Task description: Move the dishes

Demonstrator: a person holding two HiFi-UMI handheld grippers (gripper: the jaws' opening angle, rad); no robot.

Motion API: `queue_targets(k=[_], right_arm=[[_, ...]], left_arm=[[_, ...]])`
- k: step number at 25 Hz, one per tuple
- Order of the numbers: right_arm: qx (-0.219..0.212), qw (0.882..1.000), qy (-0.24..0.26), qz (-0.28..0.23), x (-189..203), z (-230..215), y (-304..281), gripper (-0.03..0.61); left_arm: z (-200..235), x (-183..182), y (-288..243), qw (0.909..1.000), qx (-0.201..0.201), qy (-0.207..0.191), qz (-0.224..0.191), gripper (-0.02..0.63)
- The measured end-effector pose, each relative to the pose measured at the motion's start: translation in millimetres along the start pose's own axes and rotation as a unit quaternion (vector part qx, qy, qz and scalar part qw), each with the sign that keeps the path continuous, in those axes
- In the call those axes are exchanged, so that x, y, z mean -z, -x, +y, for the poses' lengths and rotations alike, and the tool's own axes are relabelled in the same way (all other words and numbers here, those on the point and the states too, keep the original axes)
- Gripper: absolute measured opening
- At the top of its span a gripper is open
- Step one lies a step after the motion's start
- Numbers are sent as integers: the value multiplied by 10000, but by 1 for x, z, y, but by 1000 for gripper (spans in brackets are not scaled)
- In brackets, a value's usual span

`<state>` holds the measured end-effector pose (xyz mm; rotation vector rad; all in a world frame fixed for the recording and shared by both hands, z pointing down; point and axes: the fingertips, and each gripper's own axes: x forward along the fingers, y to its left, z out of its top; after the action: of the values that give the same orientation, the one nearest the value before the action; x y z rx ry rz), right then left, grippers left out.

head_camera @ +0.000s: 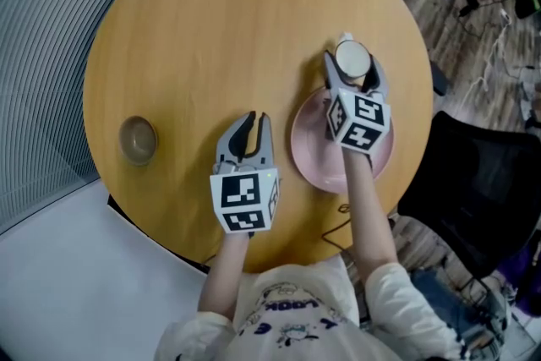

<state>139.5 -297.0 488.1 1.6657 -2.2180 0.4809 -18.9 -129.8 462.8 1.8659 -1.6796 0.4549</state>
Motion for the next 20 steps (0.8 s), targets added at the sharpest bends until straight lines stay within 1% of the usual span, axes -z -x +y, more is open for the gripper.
queue_targets(k=[6, 9, 12, 14, 17, 20], right_arm=[[-4, 9999, 161, 19, 4, 4, -2, 390], [43, 9998, 182, 32, 2, 5, 0, 390], [92, 9997, 166, -172, -9, 7, 13, 391], [53, 9992, 186, -337, -23, 12, 23, 390], [-179, 9975, 288, -623, -49, 30, 43, 390], [-577, 9951, 253, -767, -69, 61, 64, 390]], left_arm=[[3, -1, 0, 10000, -35, 71, 15, 58], [7, -4, 6, 9999, -99, 120, -63, 60], [17, -7, 17, 9994, -200, 209, -188, 58], [24, -12, 26, 9987, -312, 269, -290, 60], [37, -22, 44, 9968, -540, 353, -463, 58], [53, -29, 70, 9935, -816, 464, -638, 58]])
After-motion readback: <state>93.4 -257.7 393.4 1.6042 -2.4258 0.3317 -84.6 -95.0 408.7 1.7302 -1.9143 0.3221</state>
